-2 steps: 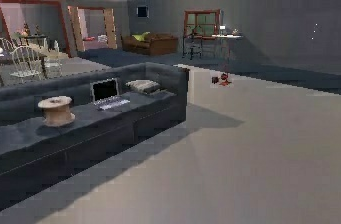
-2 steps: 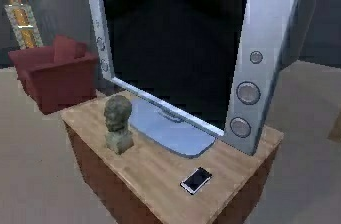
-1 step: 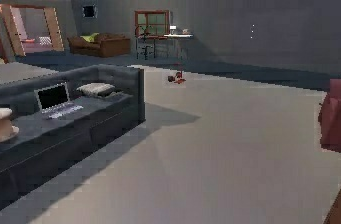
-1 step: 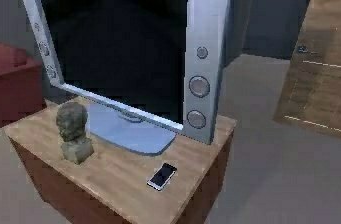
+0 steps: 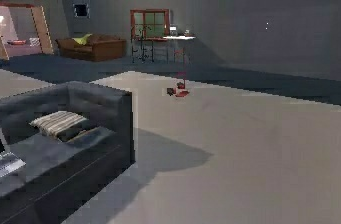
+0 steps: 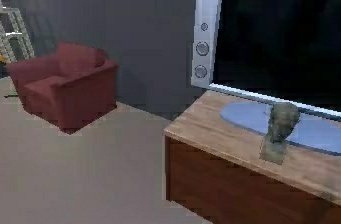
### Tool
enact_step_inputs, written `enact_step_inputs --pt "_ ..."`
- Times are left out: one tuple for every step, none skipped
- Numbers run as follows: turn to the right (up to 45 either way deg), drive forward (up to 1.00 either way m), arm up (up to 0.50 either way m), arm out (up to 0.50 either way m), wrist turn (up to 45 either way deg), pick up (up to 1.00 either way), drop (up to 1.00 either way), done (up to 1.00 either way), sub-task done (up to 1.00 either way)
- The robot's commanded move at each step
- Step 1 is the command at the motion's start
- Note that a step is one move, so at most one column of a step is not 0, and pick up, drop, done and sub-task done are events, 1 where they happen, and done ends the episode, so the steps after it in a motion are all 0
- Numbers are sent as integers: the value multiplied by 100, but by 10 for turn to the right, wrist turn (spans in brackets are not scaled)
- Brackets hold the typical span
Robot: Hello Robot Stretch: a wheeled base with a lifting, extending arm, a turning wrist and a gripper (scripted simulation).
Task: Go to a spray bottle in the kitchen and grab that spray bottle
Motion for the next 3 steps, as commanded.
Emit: enact_step_inputs --pt "0 100 0 0 0 0 0 0 0" --pt "0 80 0 0 0 0 0 0 0" --pt "270 0 0 0 0 0 0 0 0"
